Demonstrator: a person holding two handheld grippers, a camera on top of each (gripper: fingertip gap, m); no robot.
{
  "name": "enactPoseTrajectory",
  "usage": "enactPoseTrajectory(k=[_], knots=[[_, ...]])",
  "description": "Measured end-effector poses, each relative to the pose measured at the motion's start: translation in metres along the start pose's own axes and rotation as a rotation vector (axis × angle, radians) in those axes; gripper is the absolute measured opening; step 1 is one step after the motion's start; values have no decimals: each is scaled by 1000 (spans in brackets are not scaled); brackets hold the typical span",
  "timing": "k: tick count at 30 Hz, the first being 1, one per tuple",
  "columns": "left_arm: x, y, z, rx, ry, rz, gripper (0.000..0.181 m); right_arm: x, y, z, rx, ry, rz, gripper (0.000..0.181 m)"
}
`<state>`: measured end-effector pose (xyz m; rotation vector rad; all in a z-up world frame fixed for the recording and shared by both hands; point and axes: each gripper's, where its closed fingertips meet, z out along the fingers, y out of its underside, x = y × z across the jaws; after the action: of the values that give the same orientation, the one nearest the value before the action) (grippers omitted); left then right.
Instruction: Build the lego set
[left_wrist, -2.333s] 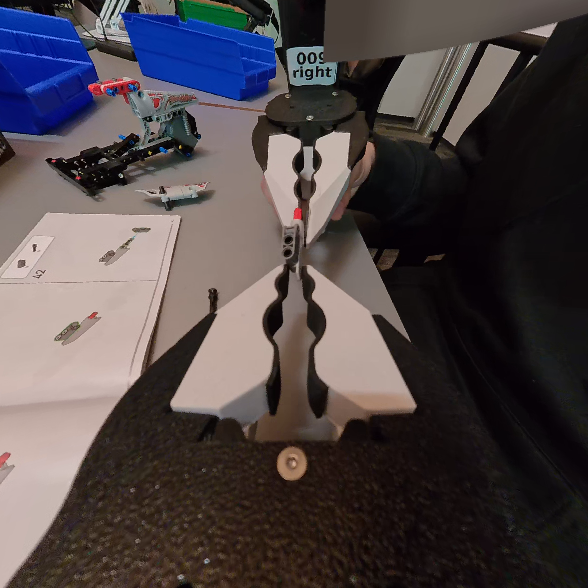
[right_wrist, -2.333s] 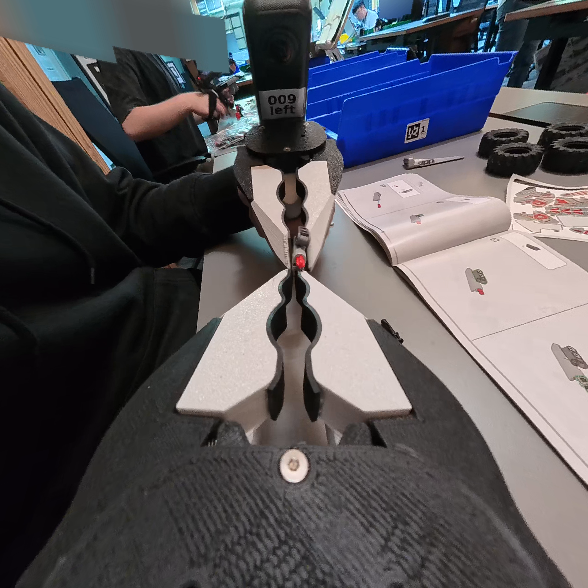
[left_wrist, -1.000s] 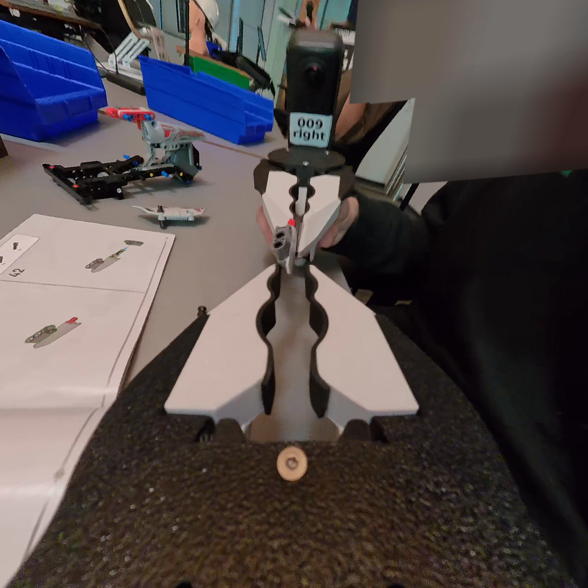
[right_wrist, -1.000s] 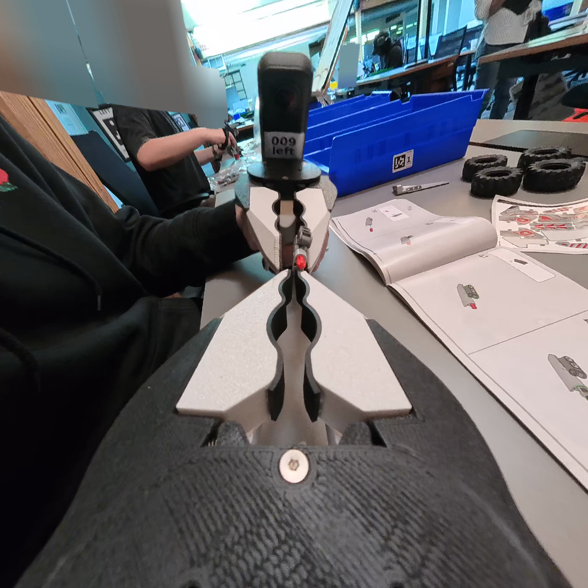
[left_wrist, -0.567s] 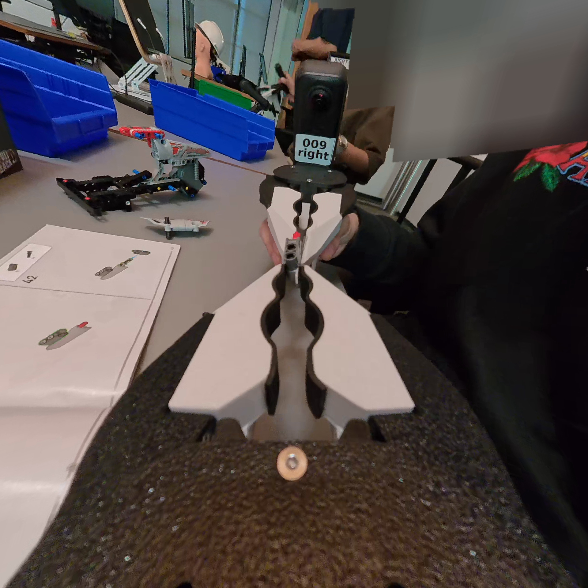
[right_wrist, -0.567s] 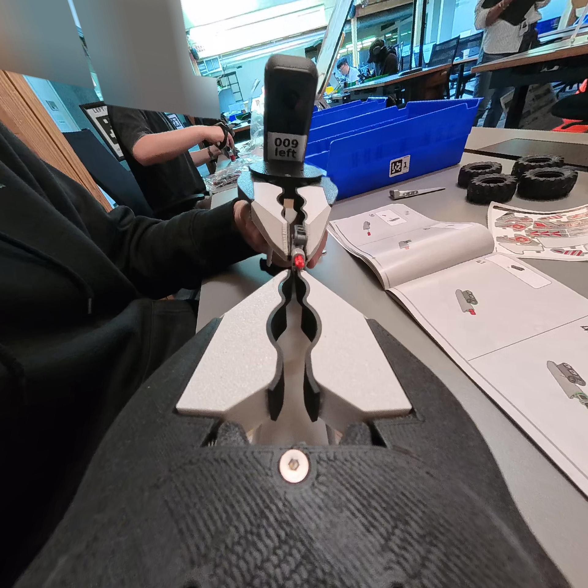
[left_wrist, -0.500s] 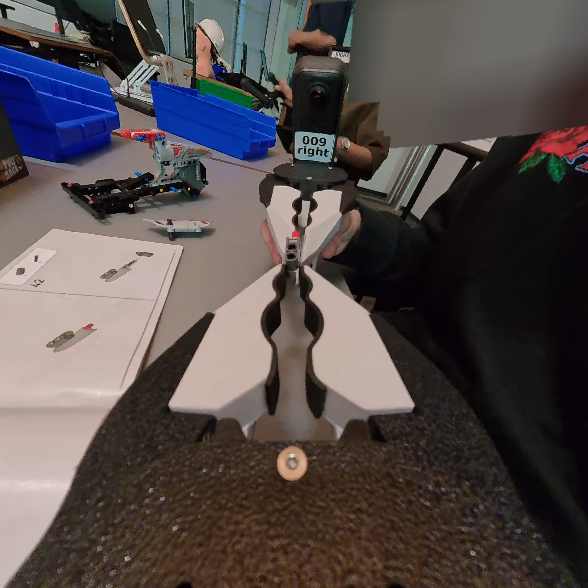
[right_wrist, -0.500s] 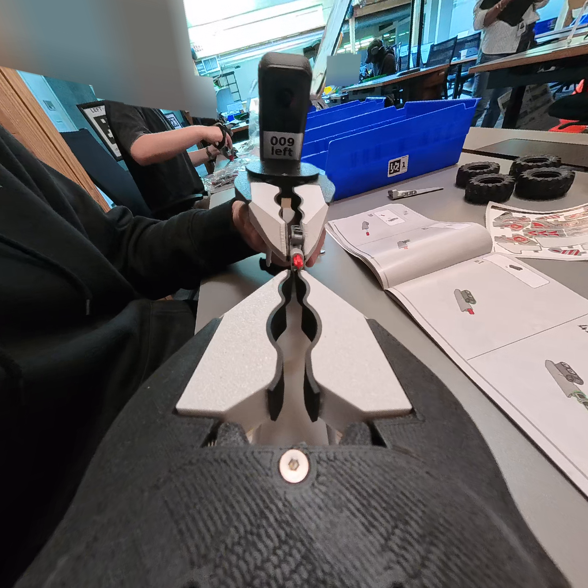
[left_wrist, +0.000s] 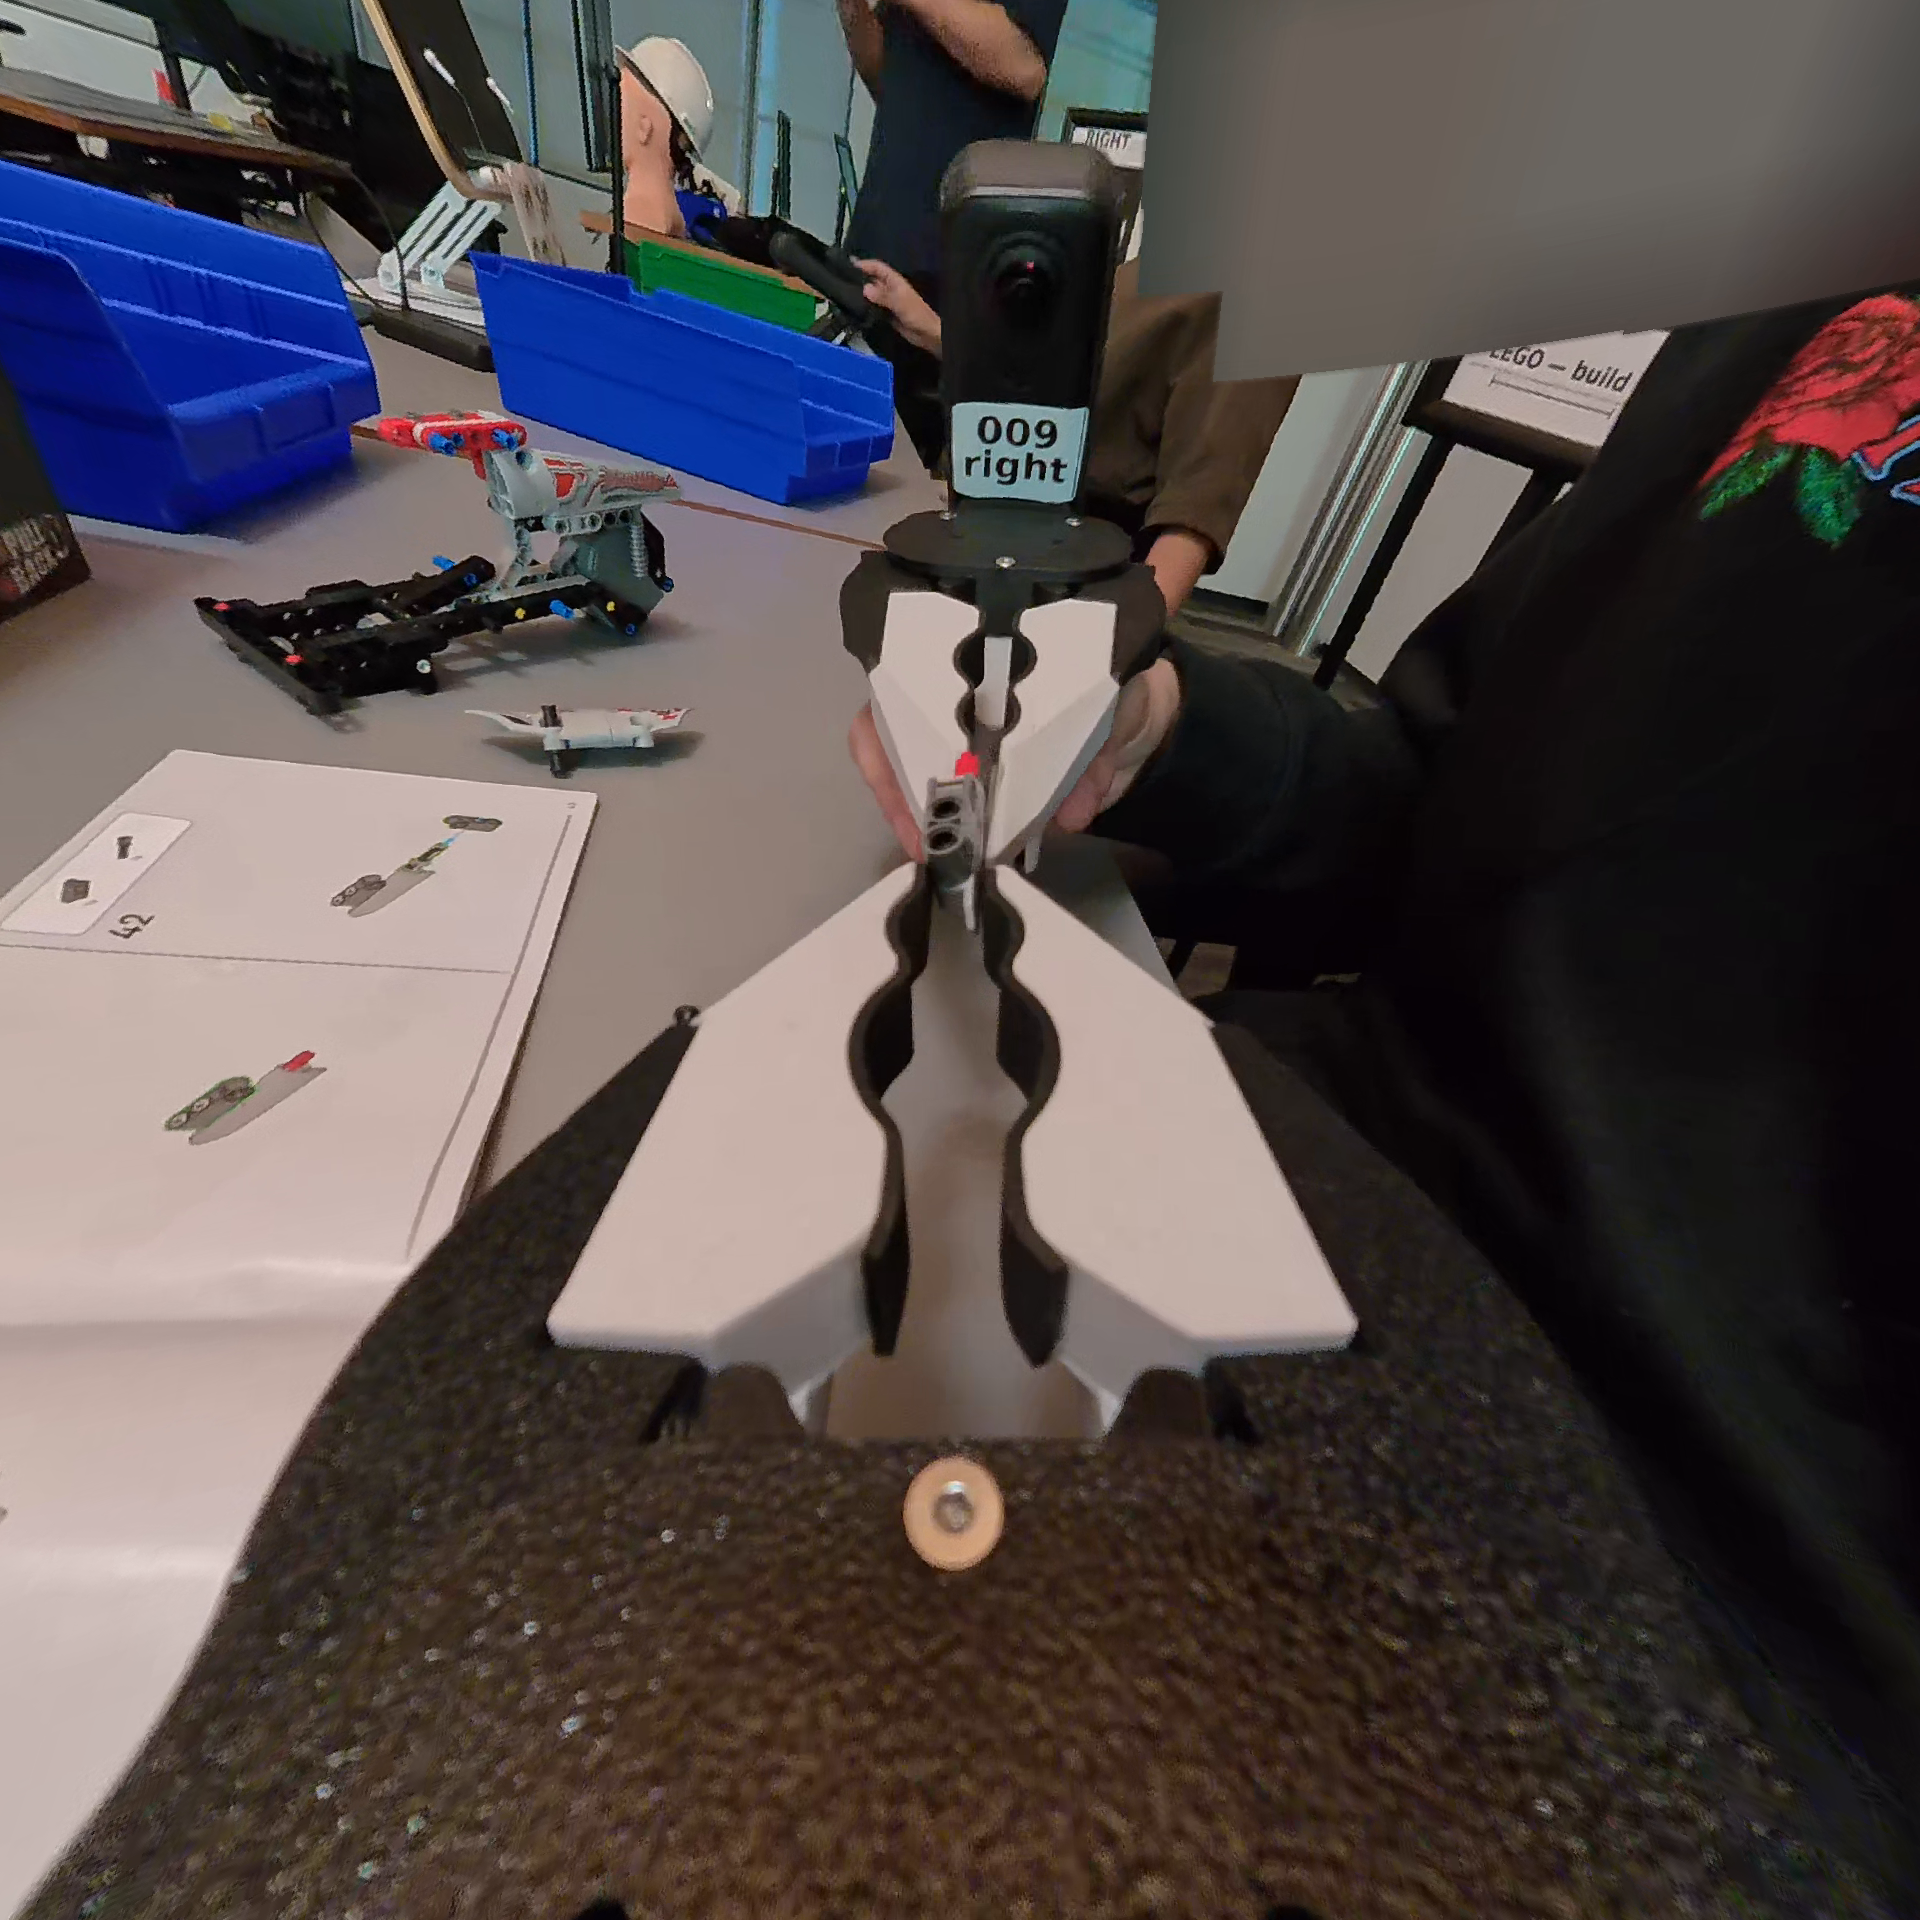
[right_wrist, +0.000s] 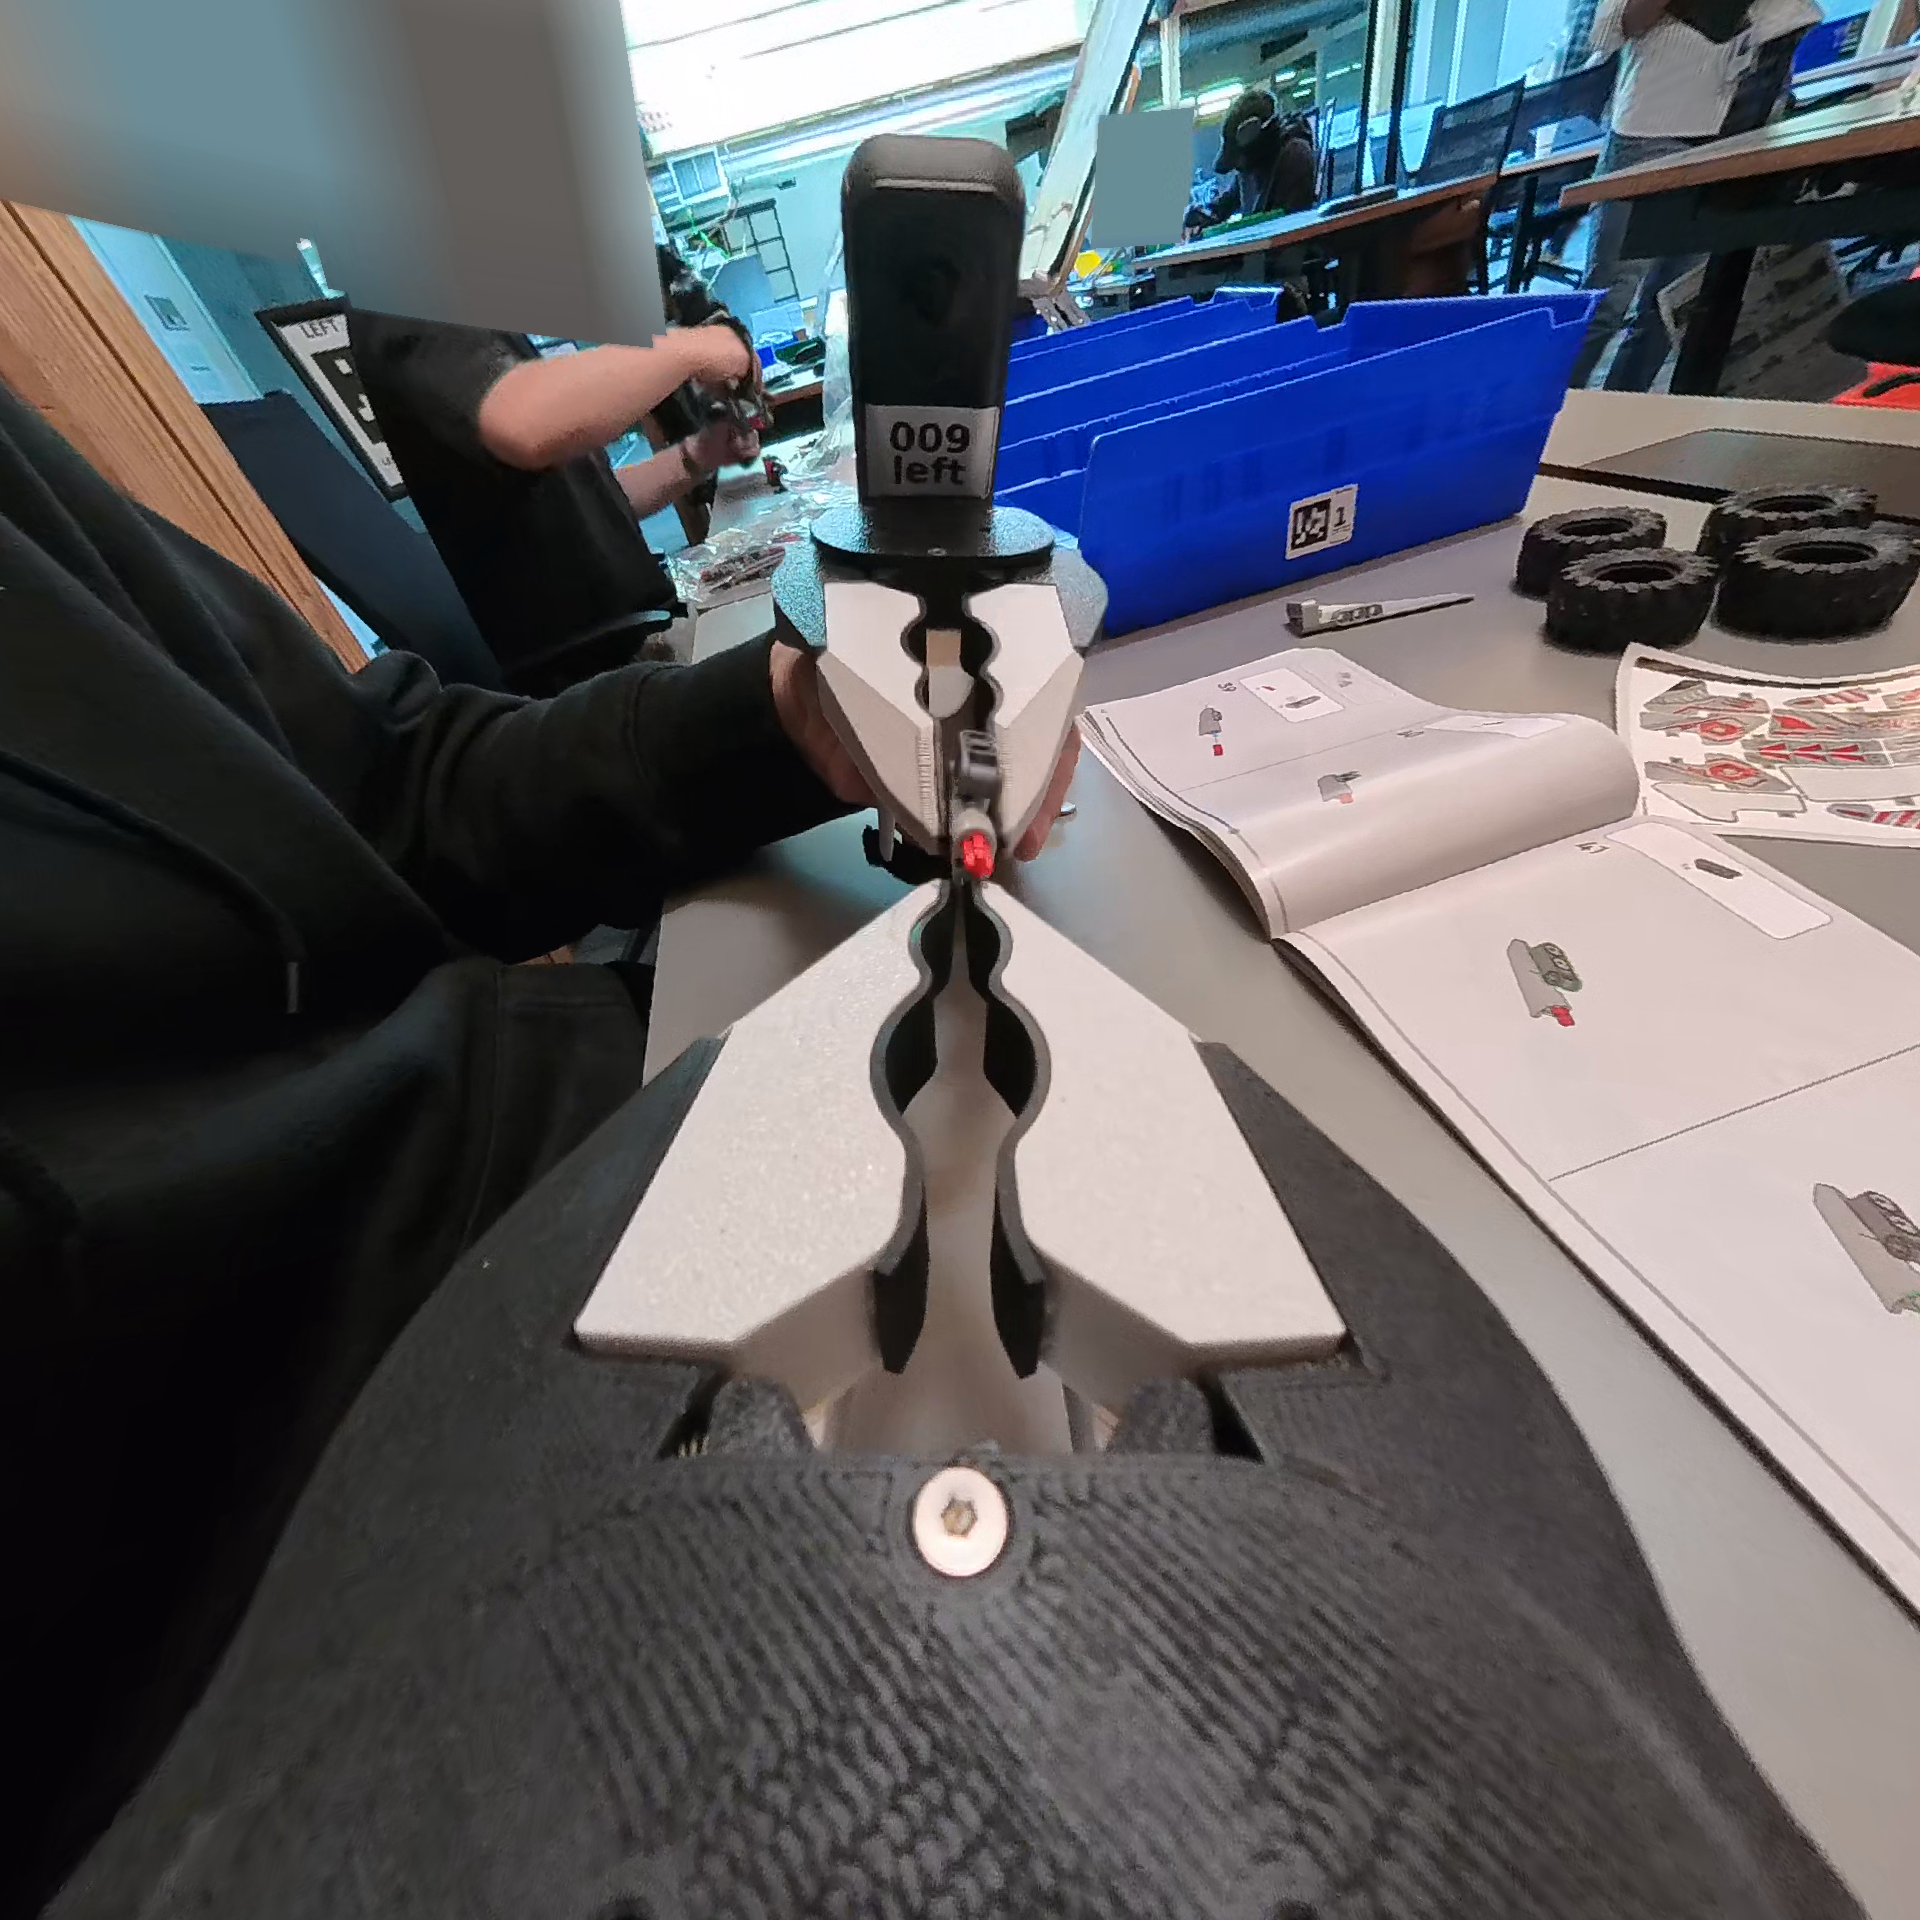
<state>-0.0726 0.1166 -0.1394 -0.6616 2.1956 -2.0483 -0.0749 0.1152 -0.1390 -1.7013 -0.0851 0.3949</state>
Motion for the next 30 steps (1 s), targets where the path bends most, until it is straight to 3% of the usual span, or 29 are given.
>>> enactPoseTrajectory(k=[30], knots=[[4,6,5,-42,16,32,5,-2,5,0,-33,-14,6,0]])
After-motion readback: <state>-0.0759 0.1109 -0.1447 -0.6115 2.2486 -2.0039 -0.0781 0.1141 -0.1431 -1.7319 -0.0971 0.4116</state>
